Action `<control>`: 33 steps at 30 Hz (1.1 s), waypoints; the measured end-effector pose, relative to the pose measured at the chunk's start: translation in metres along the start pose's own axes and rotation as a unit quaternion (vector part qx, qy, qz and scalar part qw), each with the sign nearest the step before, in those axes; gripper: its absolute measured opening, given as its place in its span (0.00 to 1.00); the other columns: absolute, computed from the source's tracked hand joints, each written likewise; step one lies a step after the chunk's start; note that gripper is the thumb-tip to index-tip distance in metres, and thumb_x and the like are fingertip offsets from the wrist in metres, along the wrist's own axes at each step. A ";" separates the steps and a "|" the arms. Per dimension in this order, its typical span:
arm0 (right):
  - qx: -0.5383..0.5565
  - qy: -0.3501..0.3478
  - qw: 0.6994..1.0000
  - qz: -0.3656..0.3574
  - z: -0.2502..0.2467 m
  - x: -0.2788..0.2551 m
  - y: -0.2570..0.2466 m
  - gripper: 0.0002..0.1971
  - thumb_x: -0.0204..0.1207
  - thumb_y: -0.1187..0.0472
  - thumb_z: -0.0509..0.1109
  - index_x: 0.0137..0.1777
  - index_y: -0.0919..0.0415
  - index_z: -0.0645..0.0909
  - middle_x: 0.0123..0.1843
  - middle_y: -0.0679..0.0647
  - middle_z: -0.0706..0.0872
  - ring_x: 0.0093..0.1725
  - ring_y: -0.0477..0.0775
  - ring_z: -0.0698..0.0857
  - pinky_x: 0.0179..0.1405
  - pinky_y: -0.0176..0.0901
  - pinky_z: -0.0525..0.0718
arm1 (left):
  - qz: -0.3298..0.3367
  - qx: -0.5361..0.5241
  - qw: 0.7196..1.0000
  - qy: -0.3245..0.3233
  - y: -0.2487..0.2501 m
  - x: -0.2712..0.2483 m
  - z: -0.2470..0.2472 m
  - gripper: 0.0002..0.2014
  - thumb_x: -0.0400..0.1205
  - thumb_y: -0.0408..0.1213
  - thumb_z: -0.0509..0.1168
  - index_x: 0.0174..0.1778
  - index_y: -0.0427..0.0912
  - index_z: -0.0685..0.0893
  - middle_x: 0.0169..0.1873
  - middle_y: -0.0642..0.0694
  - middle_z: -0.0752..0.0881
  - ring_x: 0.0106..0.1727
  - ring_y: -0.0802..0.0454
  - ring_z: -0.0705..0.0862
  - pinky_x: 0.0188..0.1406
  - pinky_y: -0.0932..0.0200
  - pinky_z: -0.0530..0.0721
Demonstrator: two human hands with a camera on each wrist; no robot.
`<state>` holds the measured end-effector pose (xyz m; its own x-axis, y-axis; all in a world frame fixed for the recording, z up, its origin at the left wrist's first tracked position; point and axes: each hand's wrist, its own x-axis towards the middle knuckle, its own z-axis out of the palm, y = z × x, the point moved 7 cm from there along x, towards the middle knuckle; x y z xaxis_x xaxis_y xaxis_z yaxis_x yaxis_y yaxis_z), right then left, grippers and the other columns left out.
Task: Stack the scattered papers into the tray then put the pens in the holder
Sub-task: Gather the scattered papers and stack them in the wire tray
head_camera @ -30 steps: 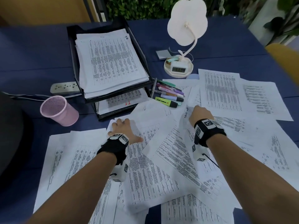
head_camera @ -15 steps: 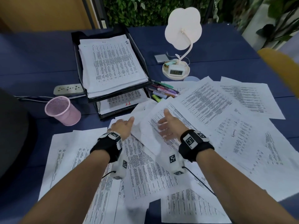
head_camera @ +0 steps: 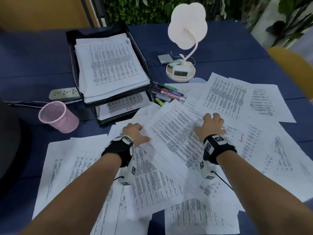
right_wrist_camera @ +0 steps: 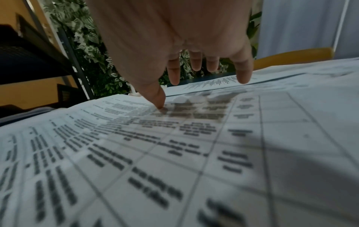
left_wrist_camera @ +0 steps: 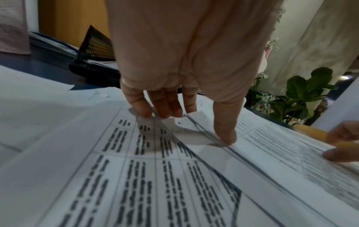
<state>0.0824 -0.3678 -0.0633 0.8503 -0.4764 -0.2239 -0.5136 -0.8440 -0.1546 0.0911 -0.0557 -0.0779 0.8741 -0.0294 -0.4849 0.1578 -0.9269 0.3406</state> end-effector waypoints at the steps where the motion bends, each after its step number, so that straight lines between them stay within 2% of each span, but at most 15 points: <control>1: 0.005 0.001 1.000 0.000 -0.001 0.003 0.000 0.27 0.73 0.56 0.67 0.72 0.54 0.67 0.78 0.57 0.58 0.77 0.60 0.58 0.64 0.67 0.72 | -0.006 0.015 1.000 -0.004 0.002 0.001 0.000 0.34 0.69 0.58 0.72 0.68 0.46 0.75 0.63 0.42 0.74 0.65 0.42 0.75 0.63 0.45 0.79; 3: -0.002 -0.005 1.000 -0.006 -0.004 0.012 0.000 0.28 0.75 0.55 0.67 0.74 0.54 0.64 0.80 0.56 0.56 0.79 0.59 0.56 0.66 0.68 0.72 | -0.010 0.032 0.999 -0.014 0.005 0.004 0.002 0.30 0.69 0.55 0.73 0.63 0.45 0.76 0.60 0.41 0.74 0.61 0.42 0.75 0.60 0.47 0.80; 6: -0.016 -0.028 0.999 -0.027 -0.006 0.027 -0.004 0.29 0.77 0.56 0.65 0.77 0.53 0.61 0.83 0.56 0.55 0.82 0.59 0.53 0.71 0.71 0.67 | -0.006 -0.026 0.999 -0.029 0.008 0.009 0.005 0.21 0.71 0.49 0.75 0.52 0.44 0.74 0.52 0.43 0.77 0.51 0.45 0.78 0.45 0.55 0.79; 9: -0.005 -0.068 0.994 -0.082 -0.004 0.042 -0.014 0.24 0.80 0.60 0.61 0.76 0.48 0.66 0.83 0.60 0.53 0.83 0.64 0.50 0.76 0.71 0.59 | -0.004 -0.051 0.998 -0.035 0.010 0.010 0.006 0.19 0.71 0.45 0.76 0.48 0.45 0.72 0.45 0.47 0.76 0.46 0.47 0.76 0.40 0.58 0.75; 12: -0.019 -0.130 0.981 -0.142 0.010 0.045 -0.023 0.21 0.84 0.58 0.57 0.74 0.40 0.71 0.85 0.59 0.46 0.83 0.68 0.44 0.82 0.65 0.50 | 0.005 -0.029 0.999 -0.046 0.011 0.013 0.002 0.18 0.72 0.45 0.75 0.47 0.44 0.73 0.42 0.49 0.75 0.45 0.49 0.74 0.35 0.60 0.70; 16: -0.039 -0.156 0.978 -0.130 0.026 0.046 -0.023 0.24 0.84 0.58 0.52 0.75 0.30 0.64 0.85 0.50 0.38 0.84 0.63 0.38 0.74 0.81 0.53 | 0.008 -0.026 0.998 -0.050 0.009 0.019 0.002 0.17 0.70 0.45 0.76 0.43 0.45 0.74 0.37 0.51 0.74 0.40 0.51 0.73 0.27 0.61 0.65; 20: -0.058 -0.164 0.979 -0.102 0.029 0.048 -0.026 0.34 0.80 0.65 0.51 0.84 0.46 0.45 0.85 0.48 0.36 0.84 0.63 0.40 0.73 0.82 0.55 | 0.010 -0.028 0.998 -0.050 0.011 0.020 0.003 0.17 0.70 0.45 0.76 0.42 0.45 0.74 0.35 0.51 0.73 0.38 0.52 0.72 0.27 0.60 0.65; 22: -0.033 -0.118 0.989 -0.077 0.014 0.047 -0.027 0.33 0.81 0.65 0.55 0.84 0.54 0.48 0.85 0.50 0.47 0.84 0.59 0.49 0.72 0.80 0.60 | 0.009 -0.027 0.998 -0.048 0.010 0.021 0.003 0.18 0.70 0.46 0.76 0.43 0.44 0.74 0.34 0.51 0.73 0.38 0.51 0.72 0.27 0.60 0.65; 24: -0.006 -0.011 0.995 -0.095 -0.009 0.042 -0.029 0.23 0.83 0.62 0.57 0.78 0.57 0.66 0.78 0.57 0.70 0.77 0.59 0.67 0.71 0.70 0.68 | 0.015 -0.015 0.998 -0.054 0.011 0.020 0.002 0.17 0.73 0.46 0.74 0.42 0.44 0.73 0.34 0.52 0.72 0.40 0.49 0.73 0.28 0.60 0.64; 26: 0.057 0.063 0.984 -0.156 -0.026 0.030 -0.038 0.16 0.82 0.64 0.58 0.66 0.57 0.81 0.62 0.57 0.86 0.59 0.59 0.83 0.63 0.56 0.78 | 0.027 -0.014 0.997 -0.065 0.011 0.021 0.002 0.16 0.76 0.46 0.71 0.35 0.44 0.70 0.36 0.52 0.76 0.43 0.46 0.75 0.28 0.60 0.63; 27: 0.127 0.050 0.976 -0.172 -0.027 0.022 -0.042 0.15 0.81 0.65 0.60 0.61 0.57 0.85 0.55 0.55 0.88 0.49 0.58 0.86 0.54 0.48 0.82 | 0.036 -0.017 0.997 -0.069 0.012 0.022 0.003 0.17 0.78 0.45 0.69 0.32 0.44 0.68 0.44 0.51 0.81 0.46 0.45 0.77 0.29 0.59 0.63; 28: 0.210 0.001 0.962 -0.174 -0.022 0.015 -0.047 0.13 0.79 0.66 0.62 0.57 0.56 0.86 0.48 0.54 0.88 0.38 0.56 0.85 0.42 0.40 0.82 | 0.043 -0.015 0.996 -0.073 0.013 0.023 0.002 0.17 0.80 0.44 0.67 0.31 0.43 0.68 0.57 0.49 0.84 0.50 0.45 0.79 0.31 0.59 0.64; 29: 0.282 -0.064 0.942 -0.173 -0.015 0.005 -0.052 0.12 0.78 0.67 0.63 0.54 0.53 0.85 0.41 0.53 0.85 0.29 0.54 0.81 0.32 0.37 0.78 | 0.044 -0.012 0.996 -0.079 0.013 0.024 0.002 0.15 0.82 0.44 0.64 0.33 0.42 0.71 0.67 0.47 0.80 0.52 0.45 0.80 0.36 0.60 0.66; 31: 0.333 -0.167 0.909 -0.186 -0.002 -0.015 -0.064 0.13 0.75 0.66 0.66 0.55 0.49 0.79 0.35 0.57 0.81 0.26 0.53 0.74 0.25 0.39 0.73 | 0.030 -0.005 0.995 -0.098 0.012 0.023 0.001 0.13 0.86 0.45 0.58 0.49 0.38 0.80 0.74 0.44 0.74 0.60 0.44 0.79 0.47 0.61 0.70; 33: 0.302 -0.252 0.895 -0.209 0.011 -0.037 -0.073 0.20 0.73 0.68 0.68 0.60 0.46 0.72 0.36 0.58 0.81 0.28 0.52 0.74 0.24 0.39 0.74 | 0.001 -0.004 0.993 -0.115 0.010 0.022 0.000 0.22 0.89 0.47 0.49 0.67 0.35 0.77 0.75 0.38 0.72 0.69 0.41 0.75 0.60 0.58 0.72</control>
<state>0.0868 -0.2862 -0.0545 0.9007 0.1495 -0.4079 -0.2615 -0.5631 -0.7839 0.1118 -0.0657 -0.0854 0.7468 -0.1166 -0.6548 0.1608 -0.9236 0.3479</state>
